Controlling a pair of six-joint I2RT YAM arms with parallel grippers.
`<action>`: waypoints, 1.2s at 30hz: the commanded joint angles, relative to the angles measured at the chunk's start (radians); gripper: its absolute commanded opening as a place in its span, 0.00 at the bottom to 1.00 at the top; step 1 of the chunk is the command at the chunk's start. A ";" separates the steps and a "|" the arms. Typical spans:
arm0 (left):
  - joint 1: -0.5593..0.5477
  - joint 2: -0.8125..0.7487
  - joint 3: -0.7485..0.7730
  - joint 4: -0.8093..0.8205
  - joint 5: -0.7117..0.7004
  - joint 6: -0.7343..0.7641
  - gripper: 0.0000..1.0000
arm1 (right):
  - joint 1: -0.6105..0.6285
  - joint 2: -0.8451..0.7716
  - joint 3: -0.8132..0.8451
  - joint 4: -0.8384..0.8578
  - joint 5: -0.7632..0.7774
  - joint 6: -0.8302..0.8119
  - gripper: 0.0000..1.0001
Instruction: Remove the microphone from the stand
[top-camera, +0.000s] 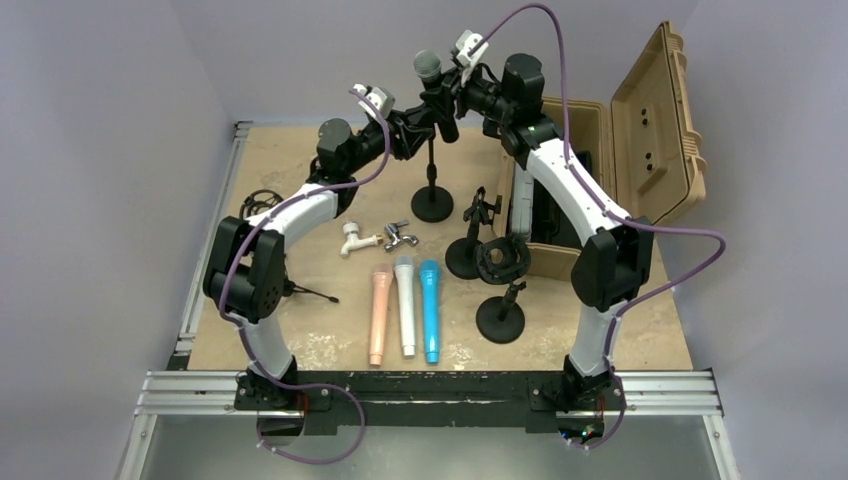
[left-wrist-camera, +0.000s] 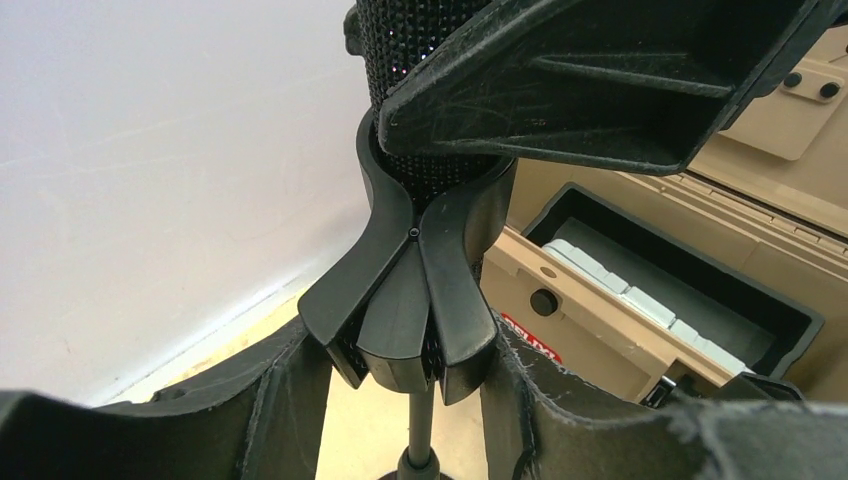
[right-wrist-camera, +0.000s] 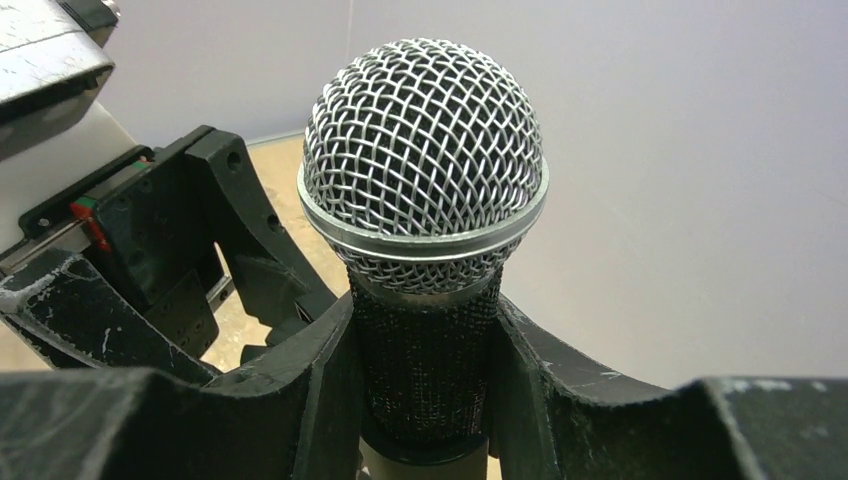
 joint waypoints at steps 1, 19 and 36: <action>-0.022 -0.048 0.010 -0.084 0.003 -0.034 0.00 | -0.014 -0.069 0.094 0.274 -0.061 0.067 0.00; -0.043 -0.018 0.037 -0.160 0.016 -0.036 0.00 | -0.004 -0.052 0.112 0.312 -0.160 -0.018 0.00; -0.041 -0.066 -0.051 -0.014 -0.042 0.001 0.62 | -0.044 -0.124 -0.124 0.281 -0.213 -0.047 0.00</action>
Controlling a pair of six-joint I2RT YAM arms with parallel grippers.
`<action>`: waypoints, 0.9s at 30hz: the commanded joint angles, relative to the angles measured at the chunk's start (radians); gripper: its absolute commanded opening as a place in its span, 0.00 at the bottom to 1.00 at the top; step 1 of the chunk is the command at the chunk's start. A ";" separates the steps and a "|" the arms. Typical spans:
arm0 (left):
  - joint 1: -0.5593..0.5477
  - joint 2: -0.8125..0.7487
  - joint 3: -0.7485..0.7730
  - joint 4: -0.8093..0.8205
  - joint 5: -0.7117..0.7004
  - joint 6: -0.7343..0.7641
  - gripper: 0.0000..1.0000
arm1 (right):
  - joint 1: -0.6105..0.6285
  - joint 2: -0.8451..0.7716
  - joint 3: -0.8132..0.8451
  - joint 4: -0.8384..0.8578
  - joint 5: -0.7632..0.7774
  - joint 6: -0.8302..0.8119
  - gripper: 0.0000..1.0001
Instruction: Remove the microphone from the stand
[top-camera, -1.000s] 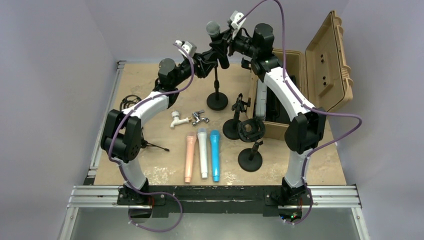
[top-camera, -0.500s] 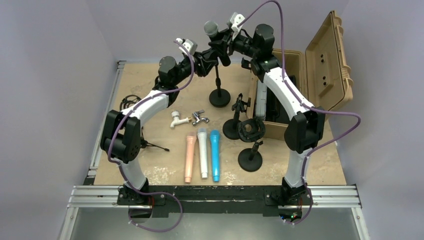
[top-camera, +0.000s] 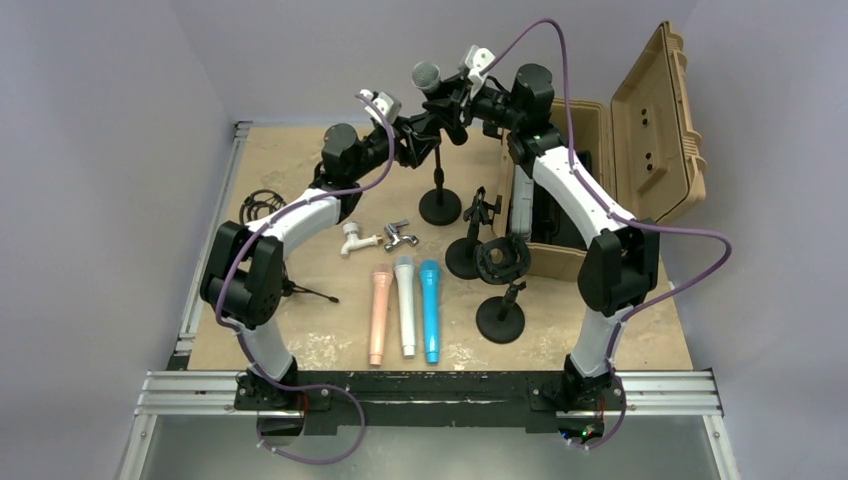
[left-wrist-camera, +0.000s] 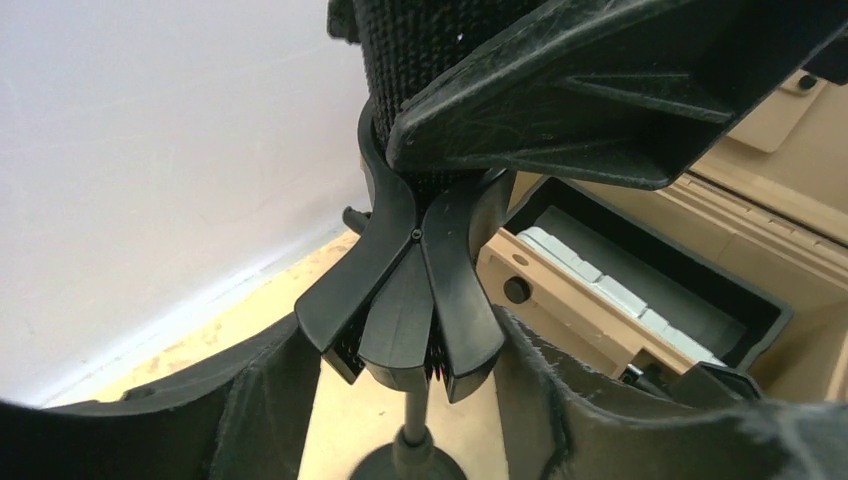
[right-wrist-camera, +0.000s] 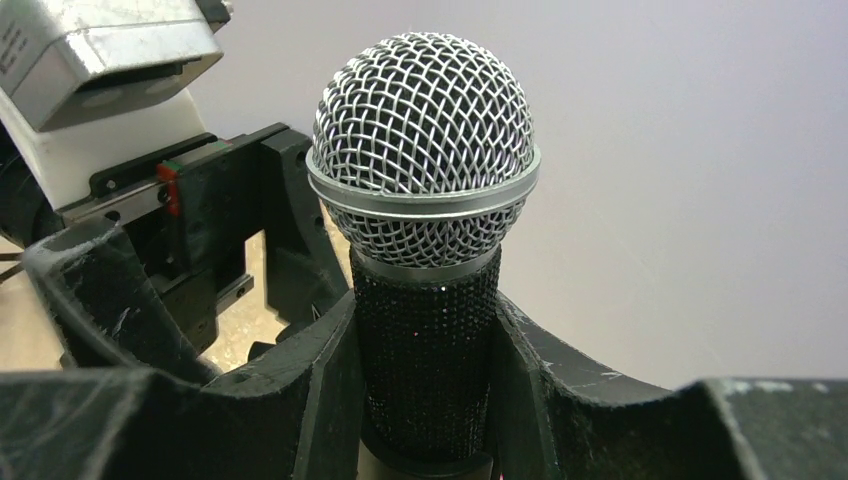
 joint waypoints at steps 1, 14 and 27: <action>-0.002 -0.026 -0.013 0.045 0.012 0.011 0.76 | -0.011 -0.078 0.015 0.103 -0.028 -0.026 0.00; -0.004 0.018 0.051 0.130 0.070 0.048 0.99 | -0.018 -0.060 0.055 0.059 -0.038 -0.028 0.00; -0.008 0.054 0.093 0.056 0.048 0.085 0.47 | -0.017 -0.055 0.069 0.051 -0.051 -0.021 0.00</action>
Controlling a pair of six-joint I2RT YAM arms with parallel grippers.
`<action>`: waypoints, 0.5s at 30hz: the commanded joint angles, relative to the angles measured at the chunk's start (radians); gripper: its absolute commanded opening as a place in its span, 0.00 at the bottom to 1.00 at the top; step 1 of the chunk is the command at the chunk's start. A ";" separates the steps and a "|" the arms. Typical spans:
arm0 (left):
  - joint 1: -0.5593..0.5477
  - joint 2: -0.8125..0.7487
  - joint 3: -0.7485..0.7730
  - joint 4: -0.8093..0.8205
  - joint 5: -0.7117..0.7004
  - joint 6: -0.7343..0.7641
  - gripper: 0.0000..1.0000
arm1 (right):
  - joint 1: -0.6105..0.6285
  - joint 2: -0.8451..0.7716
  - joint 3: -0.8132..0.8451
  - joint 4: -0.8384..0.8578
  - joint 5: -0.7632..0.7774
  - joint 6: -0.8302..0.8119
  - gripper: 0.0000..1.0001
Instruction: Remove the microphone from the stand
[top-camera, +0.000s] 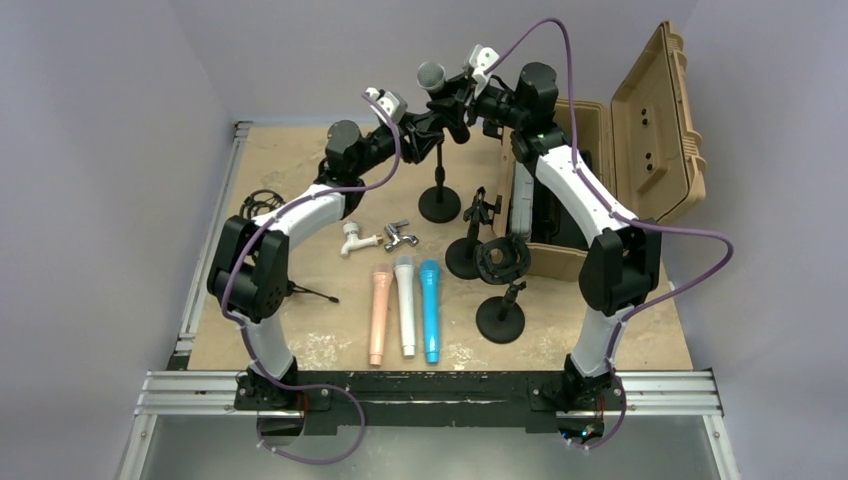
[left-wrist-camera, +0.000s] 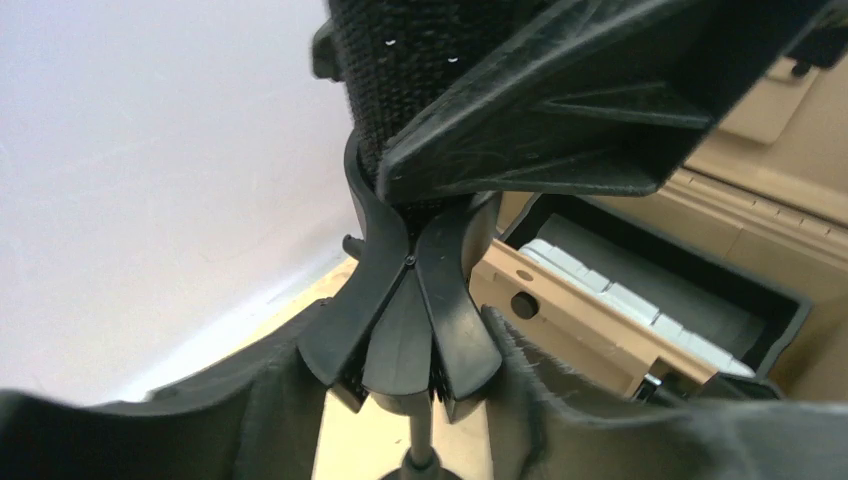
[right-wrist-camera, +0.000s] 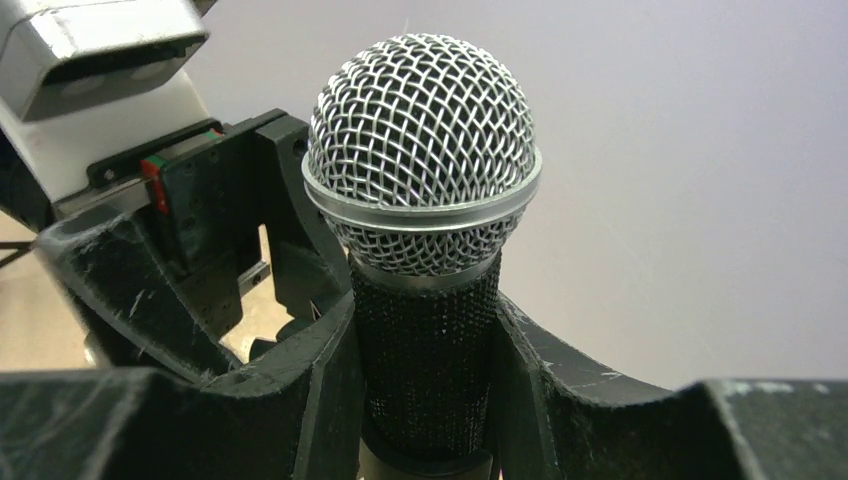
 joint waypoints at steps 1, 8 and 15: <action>-0.004 0.006 0.051 -0.017 -0.004 0.039 0.33 | -0.003 -0.055 0.066 0.061 -0.027 -0.010 0.00; -0.004 -0.033 0.069 -0.210 -0.026 0.023 0.00 | -0.003 -0.063 0.053 0.104 0.001 -0.028 0.00; -0.004 -0.043 0.082 -0.344 -0.012 0.025 0.00 | 0.001 -0.013 0.245 0.140 -0.027 0.054 0.00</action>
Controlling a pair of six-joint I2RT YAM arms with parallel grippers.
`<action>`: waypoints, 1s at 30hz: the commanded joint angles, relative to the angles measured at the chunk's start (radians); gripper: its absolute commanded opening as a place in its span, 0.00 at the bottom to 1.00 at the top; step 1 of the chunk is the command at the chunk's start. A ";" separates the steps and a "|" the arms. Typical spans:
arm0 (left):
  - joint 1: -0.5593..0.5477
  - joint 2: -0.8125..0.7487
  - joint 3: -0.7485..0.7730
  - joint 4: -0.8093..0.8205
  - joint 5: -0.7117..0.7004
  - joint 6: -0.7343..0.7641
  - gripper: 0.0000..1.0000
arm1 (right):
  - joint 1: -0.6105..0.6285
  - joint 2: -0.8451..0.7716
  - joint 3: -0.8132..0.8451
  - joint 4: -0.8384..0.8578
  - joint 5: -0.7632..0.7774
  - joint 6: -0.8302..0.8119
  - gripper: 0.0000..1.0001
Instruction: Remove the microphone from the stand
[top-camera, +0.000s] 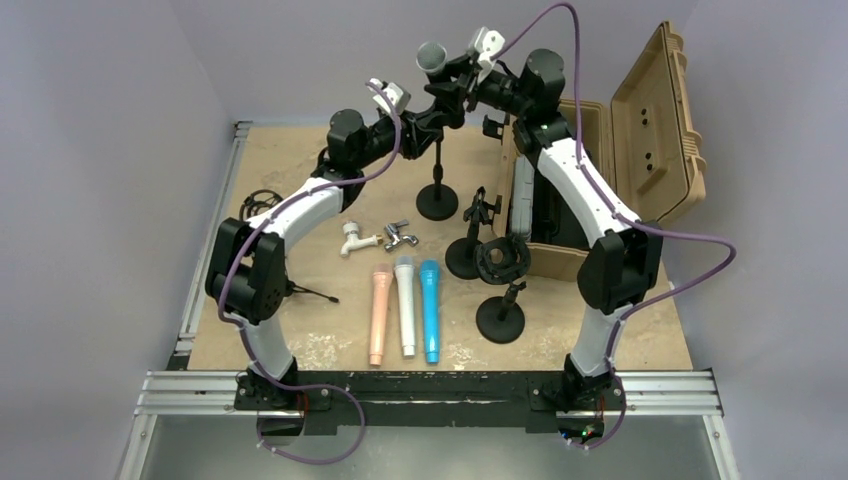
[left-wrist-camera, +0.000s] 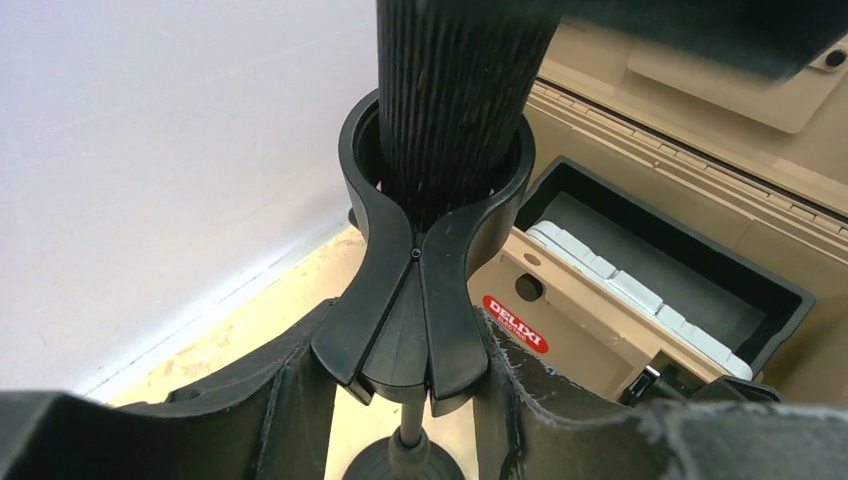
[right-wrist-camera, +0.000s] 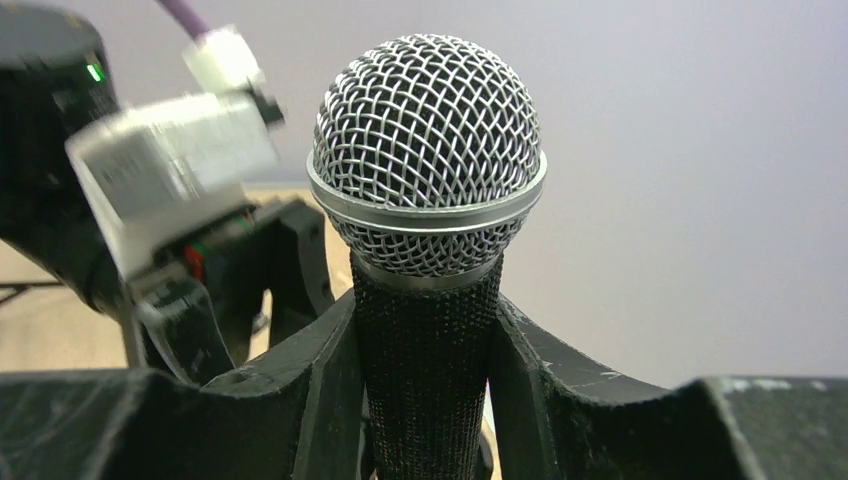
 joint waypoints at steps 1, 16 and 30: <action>-0.002 -0.033 0.008 -0.144 0.017 0.013 0.00 | 0.004 -0.013 0.200 0.138 -0.013 0.066 0.00; -0.001 -0.037 0.029 -0.191 -0.005 0.018 0.00 | 0.005 -0.137 0.251 0.236 0.488 0.363 0.00; 0.000 -0.073 0.160 -0.397 -0.067 -0.116 0.66 | 0.004 -0.385 -0.047 0.106 0.695 0.267 0.00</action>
